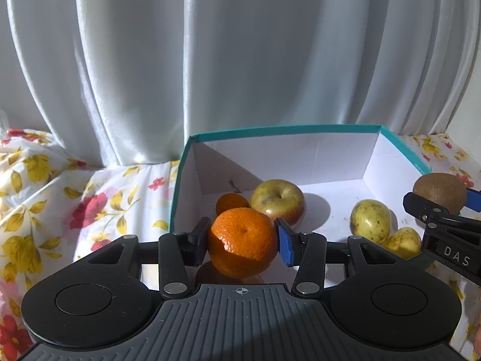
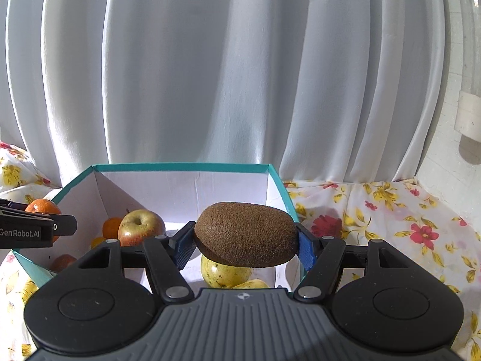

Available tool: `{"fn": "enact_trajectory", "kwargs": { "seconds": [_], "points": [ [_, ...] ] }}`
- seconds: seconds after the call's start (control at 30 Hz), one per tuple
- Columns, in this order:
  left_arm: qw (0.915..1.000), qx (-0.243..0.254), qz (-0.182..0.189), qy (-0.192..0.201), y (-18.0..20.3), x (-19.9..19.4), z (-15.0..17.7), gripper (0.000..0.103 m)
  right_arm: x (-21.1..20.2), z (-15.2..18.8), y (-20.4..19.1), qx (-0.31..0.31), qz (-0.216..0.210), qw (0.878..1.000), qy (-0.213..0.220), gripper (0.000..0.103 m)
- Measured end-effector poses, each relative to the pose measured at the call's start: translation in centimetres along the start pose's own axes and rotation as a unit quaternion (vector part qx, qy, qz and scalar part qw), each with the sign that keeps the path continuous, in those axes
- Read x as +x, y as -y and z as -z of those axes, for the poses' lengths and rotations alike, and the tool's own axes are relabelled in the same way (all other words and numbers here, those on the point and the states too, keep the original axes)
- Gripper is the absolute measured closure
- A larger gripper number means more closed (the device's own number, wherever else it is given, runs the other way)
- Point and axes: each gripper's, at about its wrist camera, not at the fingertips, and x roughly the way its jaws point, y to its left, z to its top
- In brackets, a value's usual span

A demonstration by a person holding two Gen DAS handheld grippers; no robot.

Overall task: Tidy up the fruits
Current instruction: 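Carry the mandarin and kiwi with both tools over the box, then open both tools to drop the mandarin and kiwi into the box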

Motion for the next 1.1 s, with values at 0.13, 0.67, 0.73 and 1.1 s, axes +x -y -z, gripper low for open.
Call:
{"fn": "enact_trajectory", "kwargs": {
  "seconds": [0.13, 0.67, 0.73, 1.1],
  "points": [
    [1.0, 0.0, -0.002, -0.007, -0.1, 0.4, 0.2, 0.053, 0.7, 0.3, -0.2, -0.008, -0.001, 1.0, -0.006, 0.035],
    [0.9996, -0.001, -0.002, -0.029, -0.2, 2.1, 0.7, 0.052, 2.4, 1.3, -0.5, -0.02, 0.001, 0.999, -0.025, 0.035],
    [0.9995, -0.001, -0.003, -0.031, -0.2, 2.3, 0.7, 0.052, 2.4, 1.4, -0.7, -0.025, 0.004, 0.999, -0.024, 0.035],
    [0.9993, 0.0, 0.0, -0.037, -0.3, 2.7, 0.9, 0.051, 2.6, 1.6, -0.9, -0.032, 0.007, 0.999, -0.026, 0.035]
  ]
}}
